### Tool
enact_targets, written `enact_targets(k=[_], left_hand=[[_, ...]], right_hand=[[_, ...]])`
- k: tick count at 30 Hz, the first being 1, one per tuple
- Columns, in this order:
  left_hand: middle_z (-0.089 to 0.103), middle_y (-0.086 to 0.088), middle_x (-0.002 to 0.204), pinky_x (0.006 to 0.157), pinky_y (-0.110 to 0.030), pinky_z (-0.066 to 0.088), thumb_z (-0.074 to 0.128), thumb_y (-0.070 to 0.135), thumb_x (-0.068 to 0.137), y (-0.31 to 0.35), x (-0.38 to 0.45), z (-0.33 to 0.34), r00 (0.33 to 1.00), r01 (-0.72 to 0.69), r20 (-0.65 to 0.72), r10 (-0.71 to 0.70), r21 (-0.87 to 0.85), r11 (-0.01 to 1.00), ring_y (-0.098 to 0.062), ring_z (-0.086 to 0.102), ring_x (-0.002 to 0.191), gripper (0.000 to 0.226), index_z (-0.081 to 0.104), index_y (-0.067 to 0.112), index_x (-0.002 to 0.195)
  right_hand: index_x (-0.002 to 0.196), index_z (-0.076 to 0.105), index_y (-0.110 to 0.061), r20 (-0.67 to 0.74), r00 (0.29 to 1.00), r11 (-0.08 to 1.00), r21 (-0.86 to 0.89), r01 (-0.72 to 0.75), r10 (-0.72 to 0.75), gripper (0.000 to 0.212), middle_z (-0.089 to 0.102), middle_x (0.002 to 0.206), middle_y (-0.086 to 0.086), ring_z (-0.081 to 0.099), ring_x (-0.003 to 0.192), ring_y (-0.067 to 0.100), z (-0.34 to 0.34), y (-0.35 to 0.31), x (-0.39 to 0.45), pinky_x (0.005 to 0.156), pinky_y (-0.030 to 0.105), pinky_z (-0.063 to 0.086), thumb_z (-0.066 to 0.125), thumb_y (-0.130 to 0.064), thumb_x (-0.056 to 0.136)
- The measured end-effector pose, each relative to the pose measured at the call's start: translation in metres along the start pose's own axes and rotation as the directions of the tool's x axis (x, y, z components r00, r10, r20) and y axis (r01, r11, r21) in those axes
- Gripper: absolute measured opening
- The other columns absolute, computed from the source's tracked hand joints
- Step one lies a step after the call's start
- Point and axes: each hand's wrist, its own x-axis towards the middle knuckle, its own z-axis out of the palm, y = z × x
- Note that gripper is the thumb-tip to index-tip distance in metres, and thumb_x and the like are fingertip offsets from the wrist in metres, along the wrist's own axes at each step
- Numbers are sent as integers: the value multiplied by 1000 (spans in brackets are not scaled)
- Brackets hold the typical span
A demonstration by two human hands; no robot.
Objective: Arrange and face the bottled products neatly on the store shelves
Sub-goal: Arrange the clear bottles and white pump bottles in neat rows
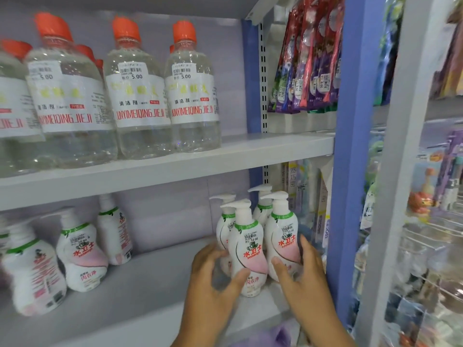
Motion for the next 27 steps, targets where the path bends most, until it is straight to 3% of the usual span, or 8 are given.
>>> enact_targets(k=[3,5,8,13,20,27], left_hand=[[48,28,135,104,-28,44,80,64,60,-3,1,5,997,79,16,-80,50,996,2,51,127,50,59,60,105],[57,22,131,102,-24,46,87,45,69,-1,1,4,984,167,55,-167,9,986,4,57,118,44,62,64,99],[67,16,124,91,-12,49,85,22,79,-1,-1,5,977,197,93,-193,-29,980,3,66,107,36,71,45,103],[75,6,117,89,-16,53,81,13,83,5,-4,5,967,234,124,-220,-104,967,-7,71,106,33,69,22,113],[70,6,128,105,-32,51,77,11,86,3,-6,1,967,235,129,-219,-130,963,-6,66,117,31,70,22,114],[70,5,127,106,-40,51,80,17,84,-2,-4,1,967,242,118,-227,-136,961,-8,66,117,35,71,24,117]], right_hand=[[150,38,-28,24,1000,1000,1,17,-17,73,44,147,-7,43,132,10,-3,6,6,110,30,38,75,-31,87],[149,37,-28,45,999,1000,11,21,-22,72,45,144,-6,43,122,4,-4,8,8,102,24,36,75,-28,88],[150,36,-28,59,997,999,14,47,-48,72,43,145,-5,37,116,-1,-3,10,8,98,20,33,74,-28,89],[148,36,-26,58,997,998,30,50,-51,72,44,142,-1,35,111,0,-4,8,8,96,20,33,75,-28,88],[145,41,-21,46,993,994,22,109,-109,71,45,132,-7,27,99,-13,-3,6,6,91,17,31,78,-28,86],[146,39,-24,33,993,994,16,110,-111,68,35,127,-17,30,111,-6,-3,8,6,102,22,32,75,-31,88]])
